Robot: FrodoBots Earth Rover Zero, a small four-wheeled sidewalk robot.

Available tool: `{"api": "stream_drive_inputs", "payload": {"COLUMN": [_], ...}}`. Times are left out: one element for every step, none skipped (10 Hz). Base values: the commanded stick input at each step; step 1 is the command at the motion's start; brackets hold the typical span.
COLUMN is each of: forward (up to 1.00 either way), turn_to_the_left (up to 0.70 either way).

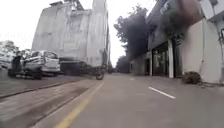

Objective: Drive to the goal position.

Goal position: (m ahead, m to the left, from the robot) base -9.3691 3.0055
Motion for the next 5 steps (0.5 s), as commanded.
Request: {"api": "stream_drive_inputs", "payload": {"forward": [0.50,0.50,0.50,0.50,0.50], "turn_to_the_left": [-0.42,-0.48,-0.50,-0.30,-0.04]}}
